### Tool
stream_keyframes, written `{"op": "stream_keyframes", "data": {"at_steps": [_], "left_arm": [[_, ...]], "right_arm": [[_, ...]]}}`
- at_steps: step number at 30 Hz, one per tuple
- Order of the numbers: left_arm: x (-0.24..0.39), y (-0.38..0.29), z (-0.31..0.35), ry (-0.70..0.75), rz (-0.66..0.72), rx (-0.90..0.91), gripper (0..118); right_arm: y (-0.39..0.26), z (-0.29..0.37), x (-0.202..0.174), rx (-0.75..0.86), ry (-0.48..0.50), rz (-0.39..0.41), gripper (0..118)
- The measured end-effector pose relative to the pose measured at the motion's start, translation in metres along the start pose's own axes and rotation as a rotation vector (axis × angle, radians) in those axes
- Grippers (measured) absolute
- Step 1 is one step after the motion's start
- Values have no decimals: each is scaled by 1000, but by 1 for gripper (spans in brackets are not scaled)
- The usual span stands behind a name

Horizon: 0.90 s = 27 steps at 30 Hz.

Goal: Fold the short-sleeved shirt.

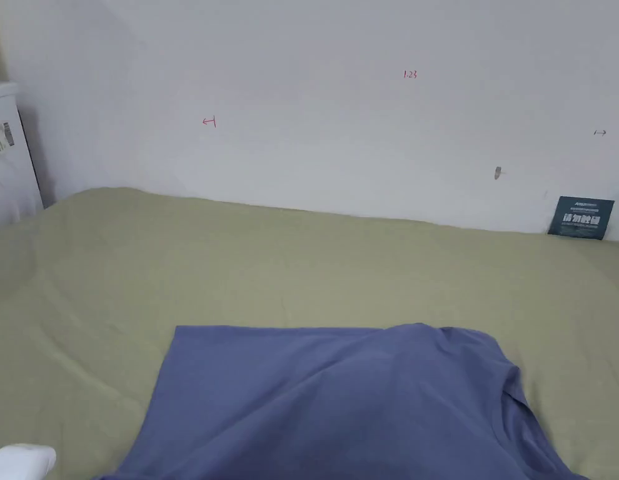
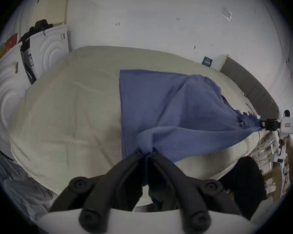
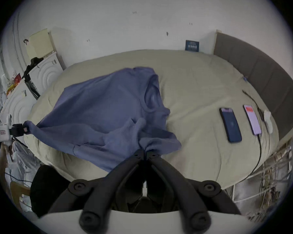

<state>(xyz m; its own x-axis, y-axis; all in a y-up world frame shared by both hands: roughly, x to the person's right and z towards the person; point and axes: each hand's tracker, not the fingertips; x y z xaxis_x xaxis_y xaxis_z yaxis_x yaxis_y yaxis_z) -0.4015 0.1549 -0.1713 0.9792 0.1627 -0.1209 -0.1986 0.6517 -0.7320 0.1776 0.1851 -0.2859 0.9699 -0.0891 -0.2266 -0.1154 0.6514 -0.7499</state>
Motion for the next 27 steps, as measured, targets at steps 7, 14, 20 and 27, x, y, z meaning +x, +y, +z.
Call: {"op": "stream_keyframes", "data": {"at_steps": [7,14,20,27], "left_arm": [[-14,-19,-18,-4,15,-55,5],[-19,-24,-33,34,130,-169,99],[-5,-17,6,68,205,-121,99],[29,-17,30,218,14,-33,0]], "right_arm": [[-19,-14,8,-61,-13,-12,2],[-6,-57,26,-154,-18,-72,95],[-5,-41,25,-141,-30,-88,90],[-21,-15,0,-140,-84,6,1]]}}
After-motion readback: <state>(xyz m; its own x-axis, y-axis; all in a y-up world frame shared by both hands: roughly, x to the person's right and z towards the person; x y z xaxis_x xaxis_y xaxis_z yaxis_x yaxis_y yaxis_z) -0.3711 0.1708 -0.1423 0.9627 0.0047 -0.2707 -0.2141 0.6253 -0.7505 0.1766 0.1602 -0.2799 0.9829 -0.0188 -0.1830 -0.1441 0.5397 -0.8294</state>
